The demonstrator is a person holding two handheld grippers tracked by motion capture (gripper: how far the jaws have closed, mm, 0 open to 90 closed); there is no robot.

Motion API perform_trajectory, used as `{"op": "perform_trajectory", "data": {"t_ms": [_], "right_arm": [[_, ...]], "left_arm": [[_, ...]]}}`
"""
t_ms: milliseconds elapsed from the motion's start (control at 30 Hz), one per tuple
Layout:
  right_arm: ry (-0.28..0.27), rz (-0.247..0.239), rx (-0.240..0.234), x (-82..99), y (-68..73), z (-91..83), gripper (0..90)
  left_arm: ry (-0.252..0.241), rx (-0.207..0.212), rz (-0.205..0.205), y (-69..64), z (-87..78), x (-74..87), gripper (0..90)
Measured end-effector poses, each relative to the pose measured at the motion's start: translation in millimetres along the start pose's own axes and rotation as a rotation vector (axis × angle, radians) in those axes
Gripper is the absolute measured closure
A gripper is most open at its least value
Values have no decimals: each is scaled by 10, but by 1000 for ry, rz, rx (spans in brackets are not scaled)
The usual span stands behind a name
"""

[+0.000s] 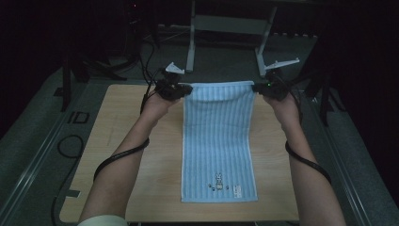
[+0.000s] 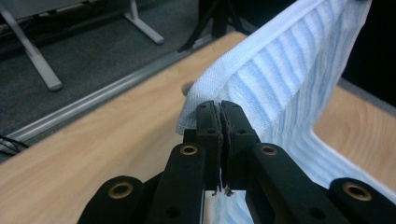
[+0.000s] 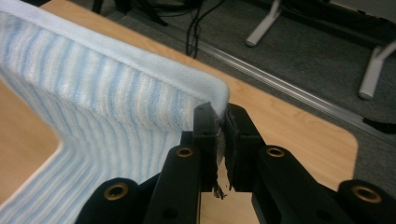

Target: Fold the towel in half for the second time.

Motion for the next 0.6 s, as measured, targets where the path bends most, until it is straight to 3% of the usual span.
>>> {"op": "perform_trajectory", "data": {"t_ms": [233, 300, 333, 400, 600], "right_arm": [[-7, -15, -85, 518, 180, -138, 834], [-7, -23, -97, 645, 229, -187, 834], [-13, -23, -117, 734, 277, -225, 833], [-19, -35, -132, 892, 356, -286, 833], [-7, -38, -193, 1387, 580, -419, 831]], "left_arm": [[23, 90, 4, -283, -69, 392, 868], [25, 123, 19, -420, -96, 528, 868], [25, 123, 19, -420, -96, 528, 868], [36, 167, 26, -598, -109, 739, 868], [70, 213, 39, -892, -115, 1184, 867]]}}
Point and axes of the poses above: each handheld gripper's, and its own axes: z roughly forward along the jaws, x roughly out of its underside, y roughly to its left, the point moved 8 cm from there along z, roughly forward along the jaws, and after that the axes turned 10 degrees about x, right-handed, at the moved point
